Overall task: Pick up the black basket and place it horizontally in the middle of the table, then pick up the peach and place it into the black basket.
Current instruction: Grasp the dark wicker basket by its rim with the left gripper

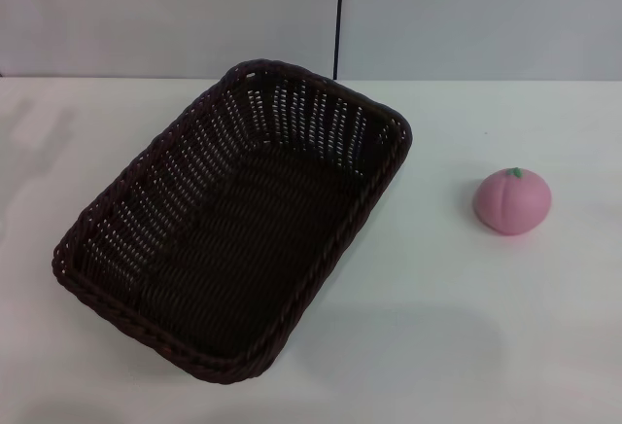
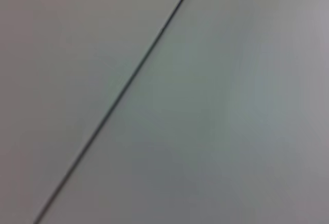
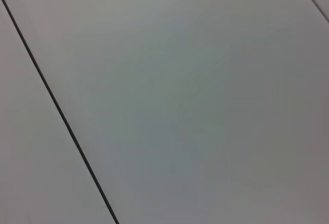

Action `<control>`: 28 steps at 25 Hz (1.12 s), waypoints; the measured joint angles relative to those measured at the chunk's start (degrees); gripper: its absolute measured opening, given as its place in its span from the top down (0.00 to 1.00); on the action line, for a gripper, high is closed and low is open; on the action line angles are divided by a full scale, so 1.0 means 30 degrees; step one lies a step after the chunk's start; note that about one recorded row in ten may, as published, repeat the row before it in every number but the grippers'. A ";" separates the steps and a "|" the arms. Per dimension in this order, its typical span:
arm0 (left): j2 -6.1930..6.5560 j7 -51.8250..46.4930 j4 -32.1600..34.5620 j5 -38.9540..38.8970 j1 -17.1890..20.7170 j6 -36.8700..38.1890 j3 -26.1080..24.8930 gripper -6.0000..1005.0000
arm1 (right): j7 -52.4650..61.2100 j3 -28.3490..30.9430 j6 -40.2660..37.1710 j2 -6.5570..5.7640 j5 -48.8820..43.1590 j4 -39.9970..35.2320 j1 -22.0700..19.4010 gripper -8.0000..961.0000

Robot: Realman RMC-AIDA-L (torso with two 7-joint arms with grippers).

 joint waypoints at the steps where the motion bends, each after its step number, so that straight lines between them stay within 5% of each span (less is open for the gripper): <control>1: 0.0204 -0.0530 0.0319 0.0068 -0.0003 -0.0306 0.0476 0.22 | 0.0002 0.0003 0.0006 -0.0001 -0.0003 0.0007 0.0001 0.27; 3: 0.0663 -0.2407 0.1420 0.1451 -0.0061 -0.0728 0.0943 0.22 | 0.0005 0.0016 0.0049 0.0000 -0.0007 0.0012 0.0003 0.27; 9: 0.1087 -0.5789 0.4105 0.5064 -0.0240 -0.1318 0.0659 0.23 | 0.0016 0.0070 0.0252 -0.0001 -0.0021 0.0017 0.0064 0.27; 12: 0.1593 -0.8348 0.6087 0.9072 -0.0818 -0.1485 0.0586 0.23 | 0.0022 0.0071 0.0269 -0.0001 -0.0024 0.0018 0.0119 0.27; 13: 0.1795 -1.0340 0.7388 1.2379 -0.1478 -0.1610 0.0314 0.23 | 0.0022 0.0071 0.0281 0.0000 -0.0023 0.0016 0.0135 0.27; 20: 0.1337 -1.5108 1.0617 2.1270 -0.3424 -0.1669 -0.1081 0.23 | 0.0024 0.0068 0.0520 0.0001 0.0022 0.0015 0.0289 0.27; 28: 0.0610 -1.7300 1.2636 2.6137 -0.4981 -0.0974 -0.1596 0.24 | 0.0024 0.0069 0.0664 0.0028 0.0042 0.0078 0.0214 0.27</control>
